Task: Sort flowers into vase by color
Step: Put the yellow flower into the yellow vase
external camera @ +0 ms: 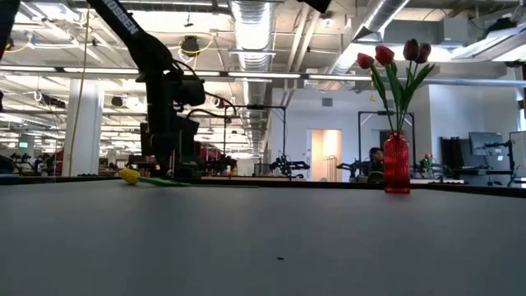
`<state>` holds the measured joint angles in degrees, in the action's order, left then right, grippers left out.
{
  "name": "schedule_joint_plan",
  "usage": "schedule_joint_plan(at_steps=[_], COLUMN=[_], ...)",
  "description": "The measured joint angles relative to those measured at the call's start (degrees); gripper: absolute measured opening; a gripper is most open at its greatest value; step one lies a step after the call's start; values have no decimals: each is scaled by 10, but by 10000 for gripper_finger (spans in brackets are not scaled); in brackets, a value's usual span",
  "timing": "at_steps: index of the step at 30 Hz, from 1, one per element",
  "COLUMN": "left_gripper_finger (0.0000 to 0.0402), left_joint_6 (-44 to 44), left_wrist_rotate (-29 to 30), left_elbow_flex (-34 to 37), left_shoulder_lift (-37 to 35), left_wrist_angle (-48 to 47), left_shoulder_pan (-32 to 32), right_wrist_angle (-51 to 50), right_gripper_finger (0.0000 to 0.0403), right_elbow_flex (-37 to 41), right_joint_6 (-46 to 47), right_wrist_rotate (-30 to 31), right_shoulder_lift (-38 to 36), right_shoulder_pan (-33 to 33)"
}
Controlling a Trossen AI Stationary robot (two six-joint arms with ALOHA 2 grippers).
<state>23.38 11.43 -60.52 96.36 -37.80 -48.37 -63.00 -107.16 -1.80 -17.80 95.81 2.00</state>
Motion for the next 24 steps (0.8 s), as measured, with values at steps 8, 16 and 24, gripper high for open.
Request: schedule_joint_plan(at_steps=[8, 16, 24], left_gripper_finger=[217, 217, 161], left_joint_6=[-7, 0, -5], left_wrist_rotate=[-16, -48, -51], left_elbow_flex=[-2, -4, -4], left_shoulder_lift=[51, 70, 76], left_wrist_angle=[6, 17, 3], left_shoulder_pan=[-19, -33, -40], right_wrist_angle=[-15, -29, -31], right_gripper_finger=[270, 270, 270], right_elbow_flex=[0, 0, 0], right_joint_6=[-2, 5, 20], right_wrist_rotate=[1, 1, 1], right_shoulder_lift=[0, 0, 0], right_shoulder_pan=[0, -2, -20])
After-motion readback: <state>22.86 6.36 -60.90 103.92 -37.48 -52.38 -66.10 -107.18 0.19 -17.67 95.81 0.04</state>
